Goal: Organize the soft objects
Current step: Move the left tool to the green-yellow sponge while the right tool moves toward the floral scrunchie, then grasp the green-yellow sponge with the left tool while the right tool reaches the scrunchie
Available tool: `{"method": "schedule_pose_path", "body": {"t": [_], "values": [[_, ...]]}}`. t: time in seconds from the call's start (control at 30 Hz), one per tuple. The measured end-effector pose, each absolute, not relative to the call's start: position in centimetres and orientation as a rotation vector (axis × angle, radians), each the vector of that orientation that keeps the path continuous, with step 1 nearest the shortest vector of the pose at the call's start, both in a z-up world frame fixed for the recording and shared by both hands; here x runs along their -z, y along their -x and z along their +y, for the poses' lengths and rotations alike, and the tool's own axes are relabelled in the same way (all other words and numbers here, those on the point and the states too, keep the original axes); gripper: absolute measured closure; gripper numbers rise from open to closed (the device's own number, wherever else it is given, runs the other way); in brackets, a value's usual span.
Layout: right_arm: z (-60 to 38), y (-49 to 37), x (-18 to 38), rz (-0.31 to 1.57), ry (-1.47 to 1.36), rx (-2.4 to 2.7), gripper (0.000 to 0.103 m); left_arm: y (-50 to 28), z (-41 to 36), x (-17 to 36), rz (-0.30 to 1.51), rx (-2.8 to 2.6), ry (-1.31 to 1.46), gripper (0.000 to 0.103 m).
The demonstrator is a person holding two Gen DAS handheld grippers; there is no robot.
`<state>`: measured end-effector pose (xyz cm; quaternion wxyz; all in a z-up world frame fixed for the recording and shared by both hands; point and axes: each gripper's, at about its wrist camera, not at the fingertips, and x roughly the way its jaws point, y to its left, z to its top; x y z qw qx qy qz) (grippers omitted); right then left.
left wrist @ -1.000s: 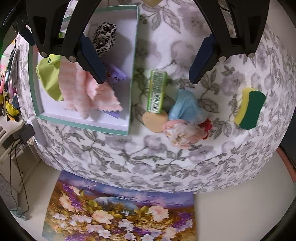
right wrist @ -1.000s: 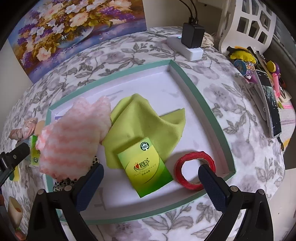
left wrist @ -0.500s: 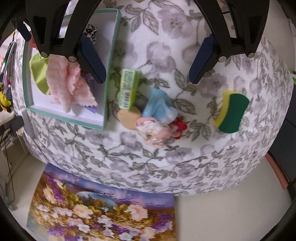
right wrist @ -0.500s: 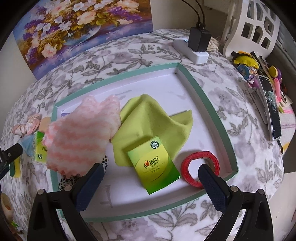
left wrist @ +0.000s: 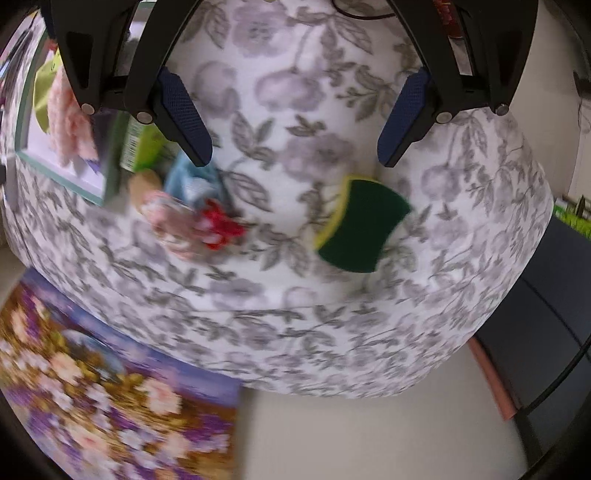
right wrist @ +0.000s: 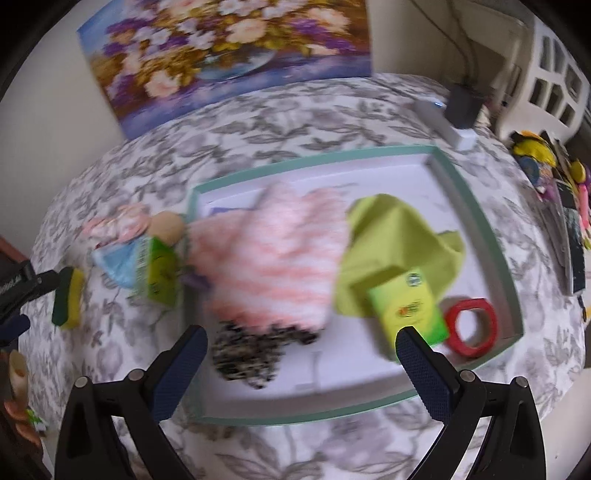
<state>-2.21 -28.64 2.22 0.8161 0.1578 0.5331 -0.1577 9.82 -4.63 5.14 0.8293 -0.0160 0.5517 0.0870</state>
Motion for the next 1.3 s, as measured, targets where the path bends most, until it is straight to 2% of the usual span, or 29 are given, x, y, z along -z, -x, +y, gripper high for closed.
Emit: {"method": "schedule_pose_path", "body": {"t": [0.47, 0.8, 1.3], "values": [[-19.8, -0.9, -2.0, 1.179, -0.240, 0.191, 0.000, -10.8, 4.3, -4.1, 1.185, -0.336, 0.146, 0.012], [-16.9, -2.3, -1.4, 1.187, -0.238, 0.143, 0.000, -11.2, 6.1, -3.5, 1.200, -0.354, 0.164, 0.012], [-18.3, -6.1, -1.3, 1.137, -0.296, 0.107, 0.000, -14.8, 6.3, -1.3, 1.244, -0.278, 0.196, 0.012]]}}
